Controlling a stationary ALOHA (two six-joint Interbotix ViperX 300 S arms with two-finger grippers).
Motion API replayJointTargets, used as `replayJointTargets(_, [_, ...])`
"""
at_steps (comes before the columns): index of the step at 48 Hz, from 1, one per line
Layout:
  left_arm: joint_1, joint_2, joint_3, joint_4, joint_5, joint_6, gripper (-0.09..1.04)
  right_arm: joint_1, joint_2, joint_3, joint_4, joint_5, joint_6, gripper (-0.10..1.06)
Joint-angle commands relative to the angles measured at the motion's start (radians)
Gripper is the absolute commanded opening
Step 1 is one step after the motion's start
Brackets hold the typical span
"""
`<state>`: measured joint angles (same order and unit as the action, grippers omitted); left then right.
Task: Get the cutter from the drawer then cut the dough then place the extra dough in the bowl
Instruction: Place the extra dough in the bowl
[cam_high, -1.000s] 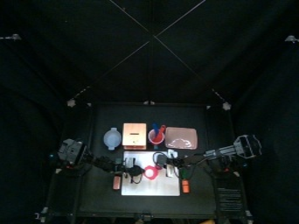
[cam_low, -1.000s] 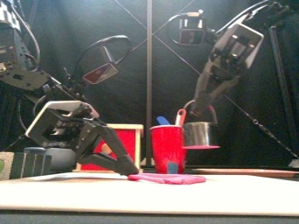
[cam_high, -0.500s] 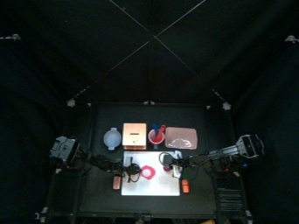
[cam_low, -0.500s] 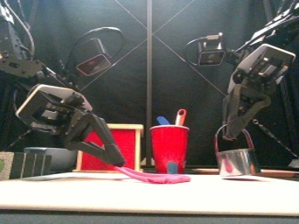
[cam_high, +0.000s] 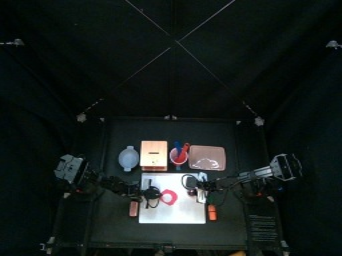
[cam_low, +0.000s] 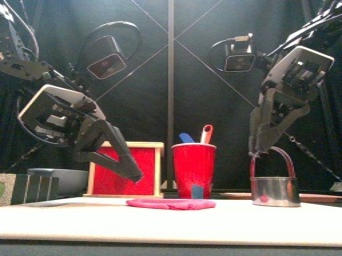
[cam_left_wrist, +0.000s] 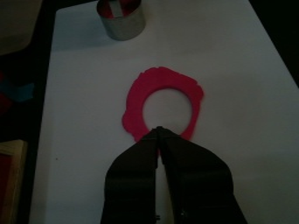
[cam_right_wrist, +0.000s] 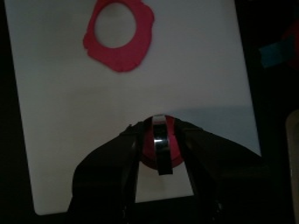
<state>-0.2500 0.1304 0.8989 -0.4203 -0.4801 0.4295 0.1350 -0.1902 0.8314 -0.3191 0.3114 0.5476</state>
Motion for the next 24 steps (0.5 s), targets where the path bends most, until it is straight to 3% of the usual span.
replayJointTargets(1, [0.032,-0.026,-0.018,0.005,-0.002,0.0,0.48,-0.005,-0.011,-0.023,-0.002,-0.017,-0.002,0.73])
replayJointTargets(9, [0.089,-0.026,-0.052,0.014,0.046,0.023,0.55,-0.006,-0.011,-0.028,-0.002,-0.021,-0.002,0.73])
replayJointTargets(24, [0.135,-0.012,-0.155,0.018,0.291,0.15,0.76,-0.006,-0.012,-0.025,-0.003,-0.023,-0.002,0.73])
